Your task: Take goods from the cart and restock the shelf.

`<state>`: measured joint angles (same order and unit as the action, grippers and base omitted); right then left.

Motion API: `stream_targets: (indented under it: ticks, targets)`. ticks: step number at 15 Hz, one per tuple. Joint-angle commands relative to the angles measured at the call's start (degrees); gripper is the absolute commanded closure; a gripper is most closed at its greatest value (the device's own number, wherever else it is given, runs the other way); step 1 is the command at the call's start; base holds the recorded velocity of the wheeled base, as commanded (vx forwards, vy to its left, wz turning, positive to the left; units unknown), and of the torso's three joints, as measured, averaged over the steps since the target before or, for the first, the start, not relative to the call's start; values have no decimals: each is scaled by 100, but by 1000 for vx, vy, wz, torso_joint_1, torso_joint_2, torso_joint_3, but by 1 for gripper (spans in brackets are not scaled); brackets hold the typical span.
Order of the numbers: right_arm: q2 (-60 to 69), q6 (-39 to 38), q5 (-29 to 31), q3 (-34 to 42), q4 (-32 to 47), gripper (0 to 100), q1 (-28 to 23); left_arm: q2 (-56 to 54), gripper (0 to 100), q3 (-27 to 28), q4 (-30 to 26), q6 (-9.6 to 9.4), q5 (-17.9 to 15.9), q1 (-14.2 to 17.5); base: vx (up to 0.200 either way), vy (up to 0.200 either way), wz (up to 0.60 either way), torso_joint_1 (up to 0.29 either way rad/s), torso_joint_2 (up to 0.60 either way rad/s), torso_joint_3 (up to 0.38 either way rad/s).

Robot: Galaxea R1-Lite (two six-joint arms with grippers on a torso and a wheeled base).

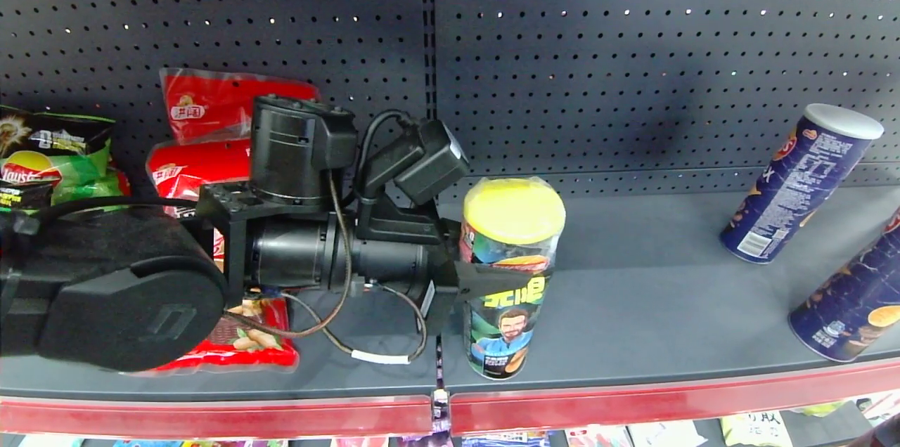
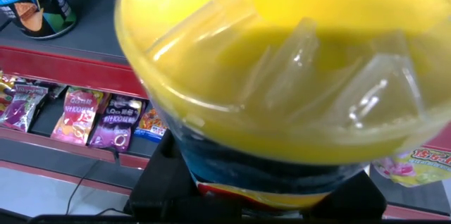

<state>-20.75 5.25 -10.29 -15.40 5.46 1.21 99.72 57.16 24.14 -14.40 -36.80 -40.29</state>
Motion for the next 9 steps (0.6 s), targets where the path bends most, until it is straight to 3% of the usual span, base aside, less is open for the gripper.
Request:
stream_targets:
  ticks: [1,9]
  targets:
    - [1,2,1,-7,-1,100,2,30,100,-30,-6,7,7,-40,0,0,0,0,0,0]
    - [-17,2,-8,-16,-1,100,2,48,100,-74,-32,7,-46,-40,0,0,0,0,0,0]
